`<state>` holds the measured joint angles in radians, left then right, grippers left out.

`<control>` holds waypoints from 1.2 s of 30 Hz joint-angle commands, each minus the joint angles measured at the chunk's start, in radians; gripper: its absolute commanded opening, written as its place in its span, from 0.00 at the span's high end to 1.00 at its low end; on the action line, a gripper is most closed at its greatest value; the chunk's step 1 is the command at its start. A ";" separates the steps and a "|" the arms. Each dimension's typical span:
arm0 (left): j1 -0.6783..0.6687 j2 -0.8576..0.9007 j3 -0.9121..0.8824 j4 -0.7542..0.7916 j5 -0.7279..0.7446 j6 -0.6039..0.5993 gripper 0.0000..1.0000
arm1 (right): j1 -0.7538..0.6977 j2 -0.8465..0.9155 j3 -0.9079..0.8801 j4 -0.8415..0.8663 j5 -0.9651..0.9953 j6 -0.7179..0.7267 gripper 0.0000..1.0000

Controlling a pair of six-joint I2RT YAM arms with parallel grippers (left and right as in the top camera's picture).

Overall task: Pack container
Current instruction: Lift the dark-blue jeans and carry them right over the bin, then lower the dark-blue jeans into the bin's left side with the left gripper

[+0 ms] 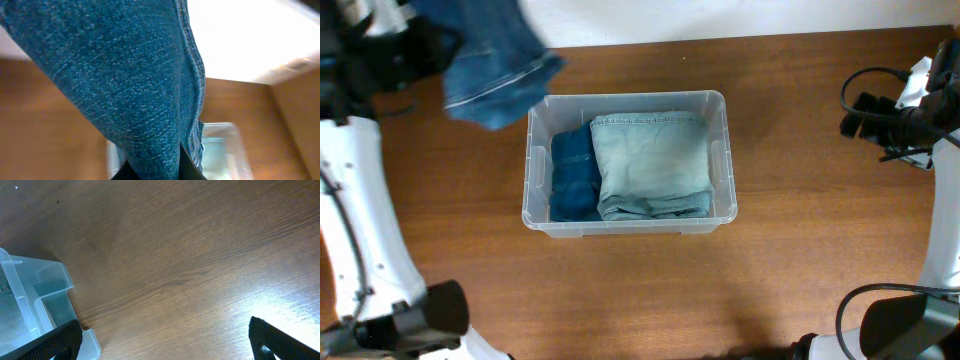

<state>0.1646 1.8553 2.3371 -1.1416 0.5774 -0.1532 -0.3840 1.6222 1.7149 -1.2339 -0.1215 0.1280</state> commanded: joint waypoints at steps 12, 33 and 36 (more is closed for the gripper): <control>-0.379 0.011 0.067 -0.081 0.011 -0.101 1.00 | -0.003 -0.008 0.006 0.000 0.002 -0.001 0.01; -0.397 0.130 -0.085 -0.226 -0.133 -0.100 1.00 | -0.003 -0.007 0.006 0.000 0.002 -0.001 0.01; -0.393 0.130 -0.134 -0.216 -0.144 -0.100 0.99 | -0.003 -0.007 0.006 0.000 0.002 -0.001 0.01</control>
<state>-0.2344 2.0106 2.2337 -1.3705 0.4263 -0.2478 -0.3840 1.6222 1.7149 -1.2339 -0.1215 0.1284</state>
